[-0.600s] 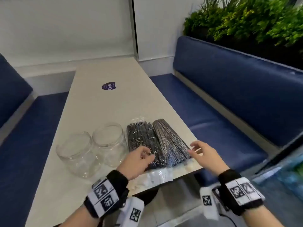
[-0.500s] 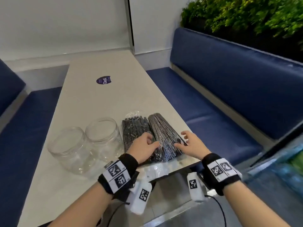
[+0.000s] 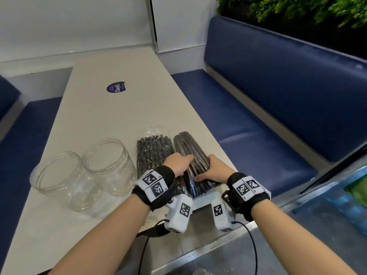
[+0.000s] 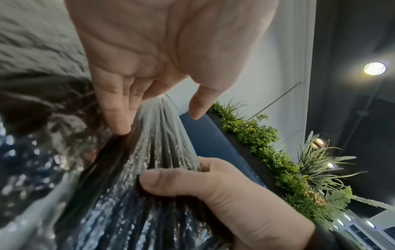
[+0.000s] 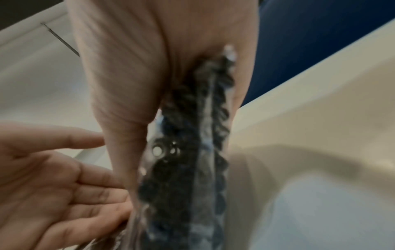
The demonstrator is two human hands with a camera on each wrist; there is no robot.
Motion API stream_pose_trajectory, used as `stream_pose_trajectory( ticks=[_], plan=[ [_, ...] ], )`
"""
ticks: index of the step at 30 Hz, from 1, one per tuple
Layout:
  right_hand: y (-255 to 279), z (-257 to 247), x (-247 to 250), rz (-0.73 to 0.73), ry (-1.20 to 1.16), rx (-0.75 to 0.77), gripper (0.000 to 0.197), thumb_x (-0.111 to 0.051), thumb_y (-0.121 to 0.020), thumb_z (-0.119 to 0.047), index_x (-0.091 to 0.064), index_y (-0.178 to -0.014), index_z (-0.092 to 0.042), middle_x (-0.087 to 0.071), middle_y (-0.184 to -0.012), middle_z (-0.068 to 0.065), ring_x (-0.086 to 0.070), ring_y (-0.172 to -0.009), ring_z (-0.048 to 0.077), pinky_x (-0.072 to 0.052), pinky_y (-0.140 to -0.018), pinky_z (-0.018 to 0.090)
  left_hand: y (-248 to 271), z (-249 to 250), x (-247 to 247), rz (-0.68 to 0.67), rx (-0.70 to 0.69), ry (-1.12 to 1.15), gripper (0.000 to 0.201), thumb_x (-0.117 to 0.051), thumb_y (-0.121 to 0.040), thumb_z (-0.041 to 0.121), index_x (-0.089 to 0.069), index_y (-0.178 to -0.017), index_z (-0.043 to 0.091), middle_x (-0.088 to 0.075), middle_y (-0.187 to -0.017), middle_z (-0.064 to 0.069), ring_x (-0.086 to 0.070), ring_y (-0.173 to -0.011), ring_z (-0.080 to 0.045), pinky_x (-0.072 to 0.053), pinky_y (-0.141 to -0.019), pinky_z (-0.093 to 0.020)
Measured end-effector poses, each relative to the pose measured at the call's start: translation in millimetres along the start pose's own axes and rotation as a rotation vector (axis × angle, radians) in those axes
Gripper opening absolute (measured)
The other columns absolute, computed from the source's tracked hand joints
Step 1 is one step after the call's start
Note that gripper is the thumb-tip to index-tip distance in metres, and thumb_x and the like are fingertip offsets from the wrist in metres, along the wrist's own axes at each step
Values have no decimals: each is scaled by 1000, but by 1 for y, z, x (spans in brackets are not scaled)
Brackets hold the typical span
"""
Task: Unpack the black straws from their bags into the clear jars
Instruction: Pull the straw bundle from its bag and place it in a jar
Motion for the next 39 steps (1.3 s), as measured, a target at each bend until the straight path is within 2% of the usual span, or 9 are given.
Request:
stream_pose_trajectory(
  ticks=[3,6,9,11,16,20,24,31,39],
  plan=[
    [10,-1,0,43,-81,46,84,-78,-71,-27,-25,-132,-3,-50,-119,13,-47,-96,21,-40,-73,27,-1,1,-3,-1,9,41,51,-47,-94,40,-43,-129,3,-52,-88,-10,-58,-104,-31,-46,-101,-41],
    [21,-3,4,93,-145,127,80,-77,-72,-17,-26,-133,-5,-49,-109,4,-45,-91,14,-37,-55,3,0,-1,0,-23,-21,115,68,-53,-85,54,-51,-124,-2,-60,-119,-16,-60,-109,-32,-45,-101,-43],
    [35,-13,10,158,-197,236,78,-78,-72,-18,-29,-132,-9,-52,-110,-3,-51,-91,13,-40,-59,0,5,-1,8,-33,-139,236,38,-58,-86,46,-63,-102,12,-68,-114,-13,-65,-103,-28,-48,-99,-42],
    [46,-22,15,170,-254,304,74,-78,-72,-19,-31,-130,-12,-50,-108,-11,-54,-93,6,-41,-65,0,12,0,16,-28,-228,323,26,-60,-87,37,-60,-105,19,-68,-114,-6,-65,-102,-22,-48,-97,-37],
    [72,-51,19,116,-253,477,55,-73,-78,-15,-30,-113,-13,-46,-92,-20,-52,-74,-24,-41,-61,-2,44,4,39,63,-438,524,43,-72,-79,20,-53,-116,17,-66,-106,3,-64,-98,-11,-52,-89,-29],
    [91,-86,19,128,-51,620,57,-66,-83,-25,-27,-125,-19,-45,-109,-9,-49,-85,-6,-42,-69,4,73,2,61,205,-544,622,74,-84,-48,28,-58,-115,9,-70,-106,-1,-67,-100,-15,-55,-84,-29],
    [105,-110,26,226,408,810,67,-61,-81,-49,-37,-134,-18,-42,-122,1,-35,-104,8,-29,-88,14,106,-16,89,377,-597,666,53,-86,-49,18,-65,-97,16,-74,-85,11,-70,-86,-6,-57,-75,-24],
    [136,-198,53,325,-87,981,38,-56,-88,-38,-53,-122,-22,-59,-104,-5,-55,-90,4,-43,-78,15,145,-59,110,494,-614,427,49,-85,-61,9,-58,-91,35,-68,-90,15,-66,-84,6,-53,-71,-11],
    [117,-270,27,297,158,959,18,-64,-82,-29,-68,-86,-12,-54,-62,-10,-47,-54,-1,-36,-53,7,166,-89,118,540,-589,338,53,-84,-62,12,-51,-93,39,-61,-90,22,-59,-81,19,-46,-69,0]
  ],
)
Point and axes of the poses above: each hand's wrist, its own y-axis away from the middle knuckle, its own x-axis out of the back of the hand, z = x × y, the point moved 1 cm from there along -y, towards the middle knuckle
